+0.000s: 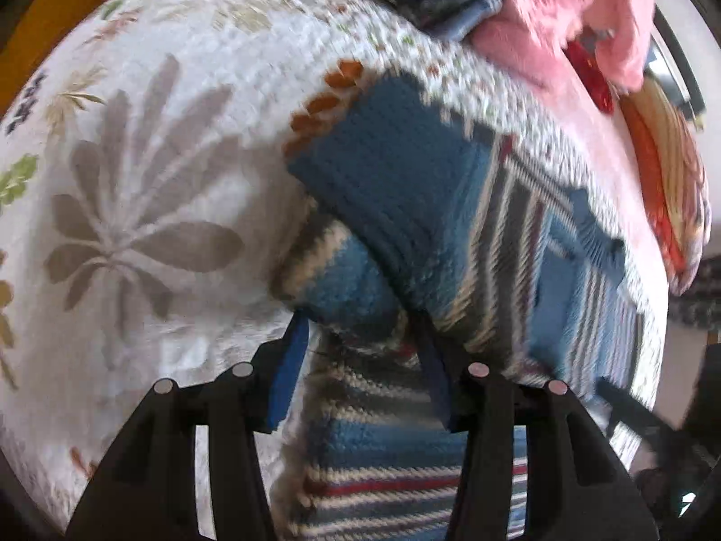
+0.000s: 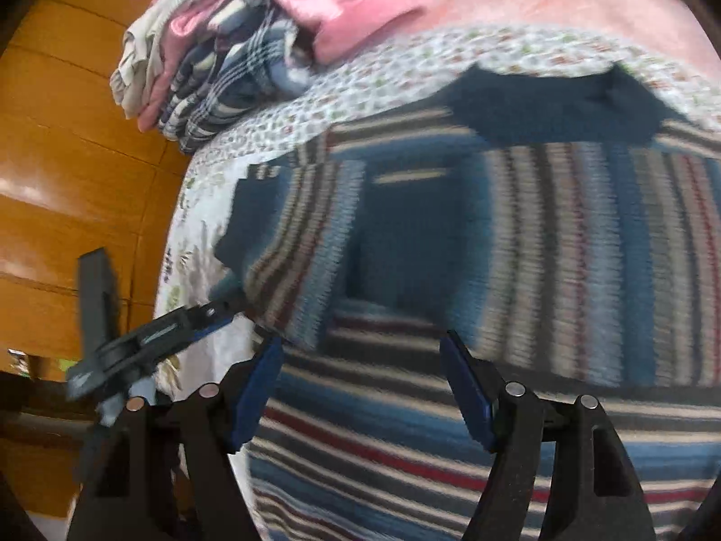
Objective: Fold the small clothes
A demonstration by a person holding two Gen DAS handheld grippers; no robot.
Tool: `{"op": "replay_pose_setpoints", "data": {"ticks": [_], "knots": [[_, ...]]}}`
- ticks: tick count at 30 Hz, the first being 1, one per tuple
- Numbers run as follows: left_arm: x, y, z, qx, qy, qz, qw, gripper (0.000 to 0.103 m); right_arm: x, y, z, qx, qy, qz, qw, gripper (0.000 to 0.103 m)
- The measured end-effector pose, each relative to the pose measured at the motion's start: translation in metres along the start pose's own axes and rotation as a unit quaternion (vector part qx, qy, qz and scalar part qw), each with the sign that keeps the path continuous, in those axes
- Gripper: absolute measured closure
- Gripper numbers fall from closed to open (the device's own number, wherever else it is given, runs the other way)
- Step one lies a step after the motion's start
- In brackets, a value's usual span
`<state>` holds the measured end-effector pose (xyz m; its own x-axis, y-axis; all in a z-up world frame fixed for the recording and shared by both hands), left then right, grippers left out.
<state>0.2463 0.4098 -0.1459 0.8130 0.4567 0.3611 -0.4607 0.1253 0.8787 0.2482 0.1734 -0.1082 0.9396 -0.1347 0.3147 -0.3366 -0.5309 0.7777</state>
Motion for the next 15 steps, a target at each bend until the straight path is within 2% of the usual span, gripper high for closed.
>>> {"op": "replay_pose_setpoints", "data": {"ticks": [3, 6, 8, 10, 11, 13, 15], "knots": [[0.015, 0.023, 0.000, -0.009, 0.011, 0.026, 0.9996, 0.052, -0.001, -0.030, -0.017, 0.001, -0.008, -0.016, 1.000, 0.030], [0.028, 0.035, -0.001, -0.013, 0.011, 0.056, 0.9983, 0.051, -0.003, -0.056, -0.026, -0.018, -0.013, -0.030, 0.999, 0.031], [0.032, 0.037, -0.004, -0.002, -0.001, 0.065, 0.9979, 0.051, -0.006, -0.070, -0.029, -0.017, -0.026, -0.039, 0.999, 0.041], [0.034, 0.037, -0.009, 0.004, -0.006, 0.067, 0.9978, 0.051, -0.008, -0.079, -0.031, -0.012, -0.036, -0.046, 0.998, 0.065], [0.035, 0.035, -0.011, 0.003, -0.004, 0.065, 0.9978, 0.051, -0.009, -0.081, -0.032, -0.011, -0.038, -0.046, 0.998, 0.071], [0.038, 0.035, -0.017, -0.002, 0.006, 0.064, 0.9979, 0.051, -0.007, -0.080, -0.034, -0.004, -0.037, -0.040, 0.999, 0.088], [0.039, 0.035, -0.022, -0.004, 0.012, 0.069, 0.9975, 0.051, -0.003, -0.070, -0.038, -0.003, -0.023, -0.031, 0.999, 0.091]]}}
Point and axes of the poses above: each gripper's, at about its wrist camera, not at the fingertips, and y roughly against the way its jaws point, z to its right, x to its top, the point moved 6 cm from there along -y, roughly the way its jaws point, and after that the axes turned 13 degrees about z, right-handed, at the moved point
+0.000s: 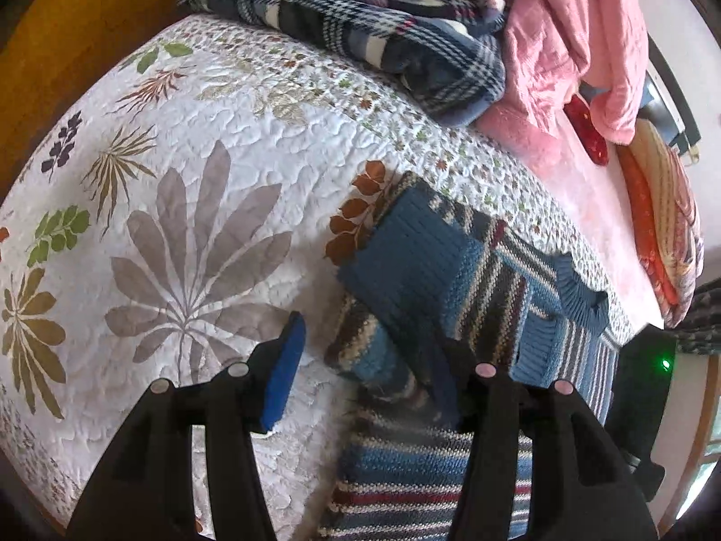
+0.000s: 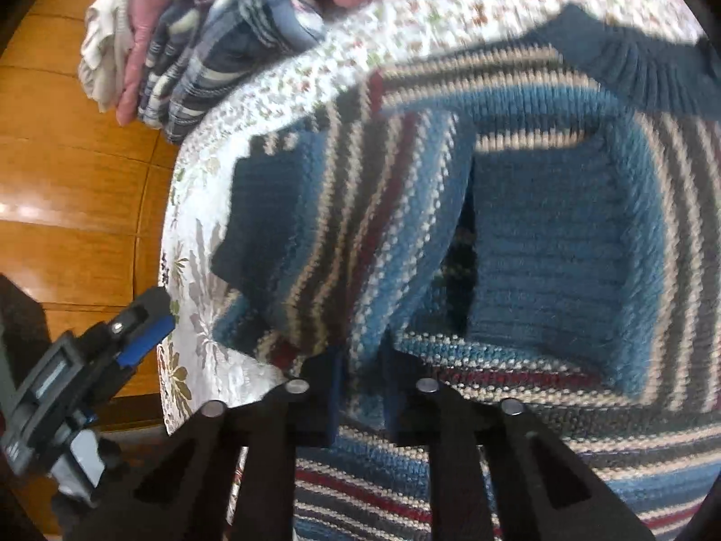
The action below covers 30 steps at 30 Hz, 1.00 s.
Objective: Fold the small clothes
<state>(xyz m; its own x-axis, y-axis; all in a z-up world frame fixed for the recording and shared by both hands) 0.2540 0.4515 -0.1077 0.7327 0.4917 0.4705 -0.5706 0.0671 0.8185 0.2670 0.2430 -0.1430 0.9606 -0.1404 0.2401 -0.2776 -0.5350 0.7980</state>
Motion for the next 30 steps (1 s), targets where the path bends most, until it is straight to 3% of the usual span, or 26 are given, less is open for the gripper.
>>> {"op": "replay_pose_setpoints", "data": {"ticks": [7, 14, 23, 30], "knots": [[0.001, -0.002, 0.003, -0.002, -0.017, 0.007, 0.9998, 0.051, 0.027, 0.054, -0.006, -0.006, 0.051, 0.040, 0.998, 0.093], [-0.022, -0.012, 0.025, -0.006, -0.081, -0.003, 0.9967, 0.051, 0.044, 0.105, 0.033, -0.069, 0.100, 0.071, 0.990, 0.093], [-0.061, -0.037, 0.034, 0.007, -0.131, -0.039, 0.9905, 0.051, 0.041, 0.081, 0.101, -0.116, 0.057, 0.047, 0.990, 0.093], [-0.075, -0.052, 0.026, 0.026, -0.139, -0.062, 0.9880, 0.049, 0.030, 0.058, 0.116, -0.148, 0.060, 0.037, 0.987, 0.091]]}}
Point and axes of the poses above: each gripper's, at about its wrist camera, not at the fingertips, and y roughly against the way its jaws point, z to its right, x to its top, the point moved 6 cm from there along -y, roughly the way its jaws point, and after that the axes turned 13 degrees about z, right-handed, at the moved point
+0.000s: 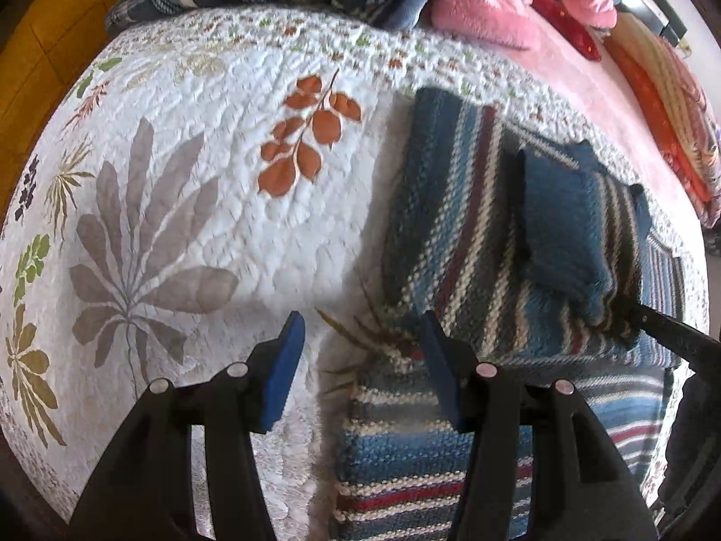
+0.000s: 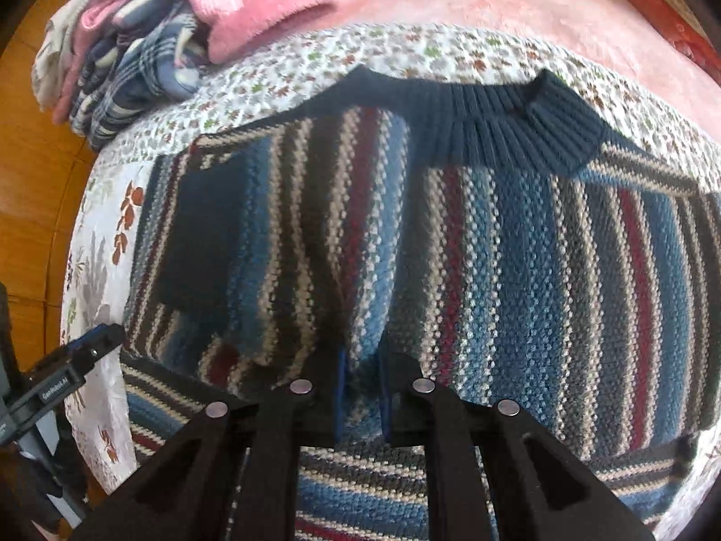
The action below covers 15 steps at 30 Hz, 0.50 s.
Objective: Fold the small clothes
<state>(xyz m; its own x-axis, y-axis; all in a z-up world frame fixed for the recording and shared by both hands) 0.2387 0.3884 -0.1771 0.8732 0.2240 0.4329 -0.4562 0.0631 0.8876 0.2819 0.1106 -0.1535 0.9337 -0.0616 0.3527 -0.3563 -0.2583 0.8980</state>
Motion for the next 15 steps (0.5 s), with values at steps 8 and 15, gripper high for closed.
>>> {"op": "replay_pose_setpoints", "data": {"ticks": [8, 15], "knots": [[0.025, 0.022, -0.014, 0.015, 0.030, 0.033, 0.9989, 0.048, 0.020, 0.041, -0.024, -0.020, 0.041, 0.045, 0.998, 0.077], [0.051, 0.043, -0.043, 0.036, 0.086, 0.068, 0.9934, 0.045, 0.013, 0.031, -0.110, 0.003, 0.141, 0.013, 0.990, 0.055]]}}
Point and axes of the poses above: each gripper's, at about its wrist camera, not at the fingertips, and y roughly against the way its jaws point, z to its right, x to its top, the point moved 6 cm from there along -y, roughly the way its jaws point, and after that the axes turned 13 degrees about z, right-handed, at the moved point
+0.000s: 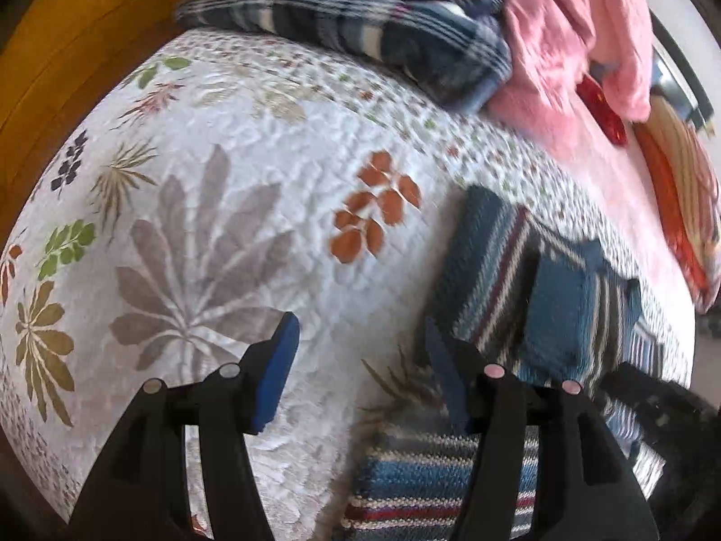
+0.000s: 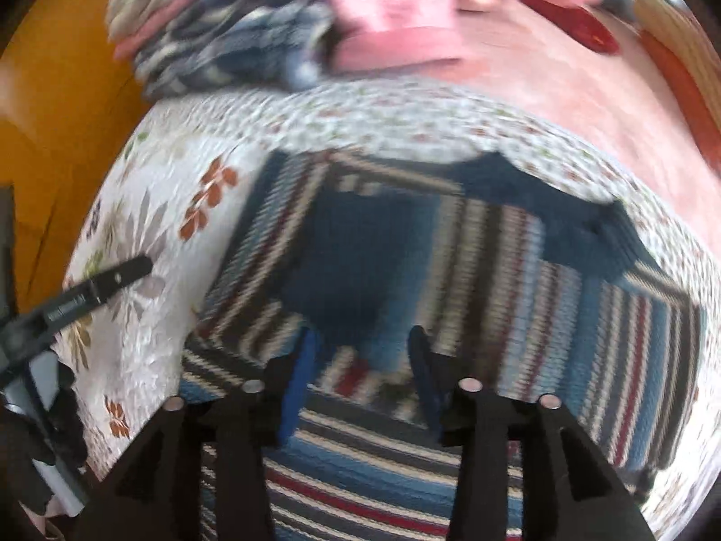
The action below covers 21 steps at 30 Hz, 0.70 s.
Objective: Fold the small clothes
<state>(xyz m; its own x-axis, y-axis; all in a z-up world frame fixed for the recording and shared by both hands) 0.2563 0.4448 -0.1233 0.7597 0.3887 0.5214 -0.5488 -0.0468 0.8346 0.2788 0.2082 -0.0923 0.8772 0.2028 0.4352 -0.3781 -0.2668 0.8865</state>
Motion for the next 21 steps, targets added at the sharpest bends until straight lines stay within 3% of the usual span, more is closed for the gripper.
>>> {"op": "replay_pose_setpoints", "data": {"ticks": [7, 11, 13, 15, 16, 21], "knots": [[0.001, -0.003, -0.013, 0.000, 0.015, -0.009, 0.9999, 0.045, -0.007, -0.041, -0.039, -0.010, 0.031, -0.039, 0.999, 0.048], [-0.003, -0.006, -0.007, -0.003, 0.002, -0.014, 0.9999, 0.045, -0.012, -0.061, -0.039, -0.049, 0.047, -0.055, 0.996, 0.051], [-0.003, -0.007, -0.003, -0.003, -0.011, -0.011, 0.9999, 0.044, -0.015, -0.065, -0.036, -0.076, 0.068, -0.055, 0.993, 0.078], [-0.003, -0.006, 0.002, -0.002, -0.027, -0.007, 0.9996, 0.044, -0.015, -0.063, -0.031, -0.083, 0.079, -0.049, 0.992, 0.089], [-0.003, -0.006, 0.005, -0.003, -0.037, -0.005, 0.9993, 0.044, -0.014, -0.059, -0.029, -0.073, 0.069, -0.045, 0.994, 0.103], [-0.007, -0.006, 0.016, -0.008, -0.064, -0.005, 0.9979, 0.044, -0.007, -0.017, 0.007, -0.025, -0.007, 0.003, 1.000, 0.103]]}}
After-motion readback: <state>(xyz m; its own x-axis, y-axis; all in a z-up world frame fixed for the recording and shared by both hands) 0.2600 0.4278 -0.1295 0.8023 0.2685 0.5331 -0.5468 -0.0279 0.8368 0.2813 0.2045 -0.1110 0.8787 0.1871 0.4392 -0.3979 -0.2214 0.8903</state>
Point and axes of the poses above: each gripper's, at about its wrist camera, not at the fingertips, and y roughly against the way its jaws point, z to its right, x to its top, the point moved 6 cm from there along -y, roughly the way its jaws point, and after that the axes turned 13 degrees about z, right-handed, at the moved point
